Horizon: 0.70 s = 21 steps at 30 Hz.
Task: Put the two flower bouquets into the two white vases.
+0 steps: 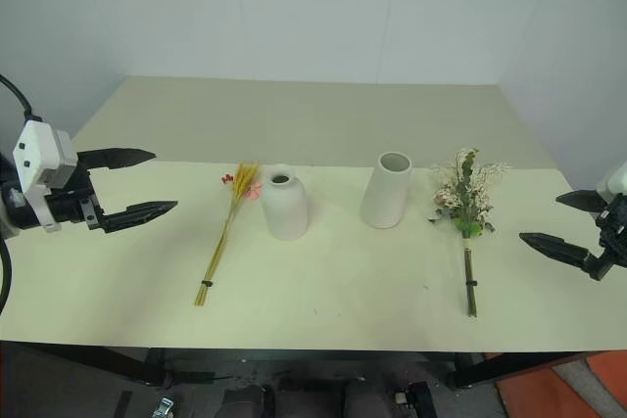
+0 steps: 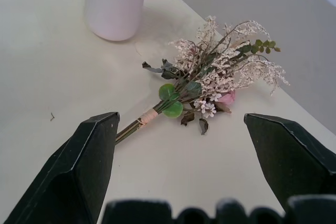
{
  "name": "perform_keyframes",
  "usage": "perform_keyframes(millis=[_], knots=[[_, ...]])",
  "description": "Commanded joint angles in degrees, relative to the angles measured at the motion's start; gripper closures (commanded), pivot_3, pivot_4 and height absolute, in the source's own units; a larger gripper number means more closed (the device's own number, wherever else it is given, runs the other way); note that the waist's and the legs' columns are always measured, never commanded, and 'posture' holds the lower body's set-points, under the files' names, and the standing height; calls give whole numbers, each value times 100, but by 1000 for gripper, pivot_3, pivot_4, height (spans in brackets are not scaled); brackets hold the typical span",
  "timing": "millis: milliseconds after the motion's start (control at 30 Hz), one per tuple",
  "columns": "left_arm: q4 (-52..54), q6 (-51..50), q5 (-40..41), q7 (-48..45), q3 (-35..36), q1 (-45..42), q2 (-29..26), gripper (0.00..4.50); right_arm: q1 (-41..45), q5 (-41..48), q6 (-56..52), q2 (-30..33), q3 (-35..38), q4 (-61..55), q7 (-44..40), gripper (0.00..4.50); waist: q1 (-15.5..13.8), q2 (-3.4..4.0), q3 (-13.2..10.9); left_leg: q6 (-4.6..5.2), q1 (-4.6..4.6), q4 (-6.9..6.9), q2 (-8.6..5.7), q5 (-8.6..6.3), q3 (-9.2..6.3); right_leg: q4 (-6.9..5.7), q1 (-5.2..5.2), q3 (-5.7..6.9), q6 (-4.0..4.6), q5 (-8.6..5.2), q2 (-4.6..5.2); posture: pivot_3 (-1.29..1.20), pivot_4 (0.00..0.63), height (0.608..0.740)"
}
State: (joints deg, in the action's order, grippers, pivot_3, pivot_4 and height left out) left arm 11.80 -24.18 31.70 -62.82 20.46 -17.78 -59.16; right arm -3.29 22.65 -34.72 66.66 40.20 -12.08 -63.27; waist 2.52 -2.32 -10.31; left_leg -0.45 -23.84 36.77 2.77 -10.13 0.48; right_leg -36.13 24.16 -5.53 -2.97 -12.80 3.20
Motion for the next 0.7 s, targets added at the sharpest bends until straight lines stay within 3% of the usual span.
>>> perform_keyframes(millis=[33, 367, 500, 700], knots=[[77, 19, 61, -16, 181, -92, -115, 0, 148, -16, -378, 154, 162, -176, 280, 36, 1, 0, 0, 0, 0, 0, 0, 0, 0, 0, 0, 0, 0, 0, 0, 0, 150, 740], [63, 19, 57, -30, 119, -145, -90, 0, 212, -32, -1160, 404, -37, -358, 465, 36, 4, 0, 0, 0, 0, 0, 0, 0, 1, 0, 1, 0, 1, 0, 0, 0, 150, 740], [159, -1, 126, -74, -147, -313, 27, 0, 1077, 156, -2525, 460, -1153, -187, 1209, 36, 23, -1, 1, 0, 0, 0, 0, 0, 3, 0, 3, -1, 1, 1, 3, 0, 150, 740], [257, -43, 64, -60, -704, -736, 273, 0, 2807, 104, -3865, -269, -2642, 414, 2096, 36, 16, -3, 1, 0, -5, 0, -2, 0, 4, 1, 8, -3, 3, 2, 2, 0, 150, 740]])
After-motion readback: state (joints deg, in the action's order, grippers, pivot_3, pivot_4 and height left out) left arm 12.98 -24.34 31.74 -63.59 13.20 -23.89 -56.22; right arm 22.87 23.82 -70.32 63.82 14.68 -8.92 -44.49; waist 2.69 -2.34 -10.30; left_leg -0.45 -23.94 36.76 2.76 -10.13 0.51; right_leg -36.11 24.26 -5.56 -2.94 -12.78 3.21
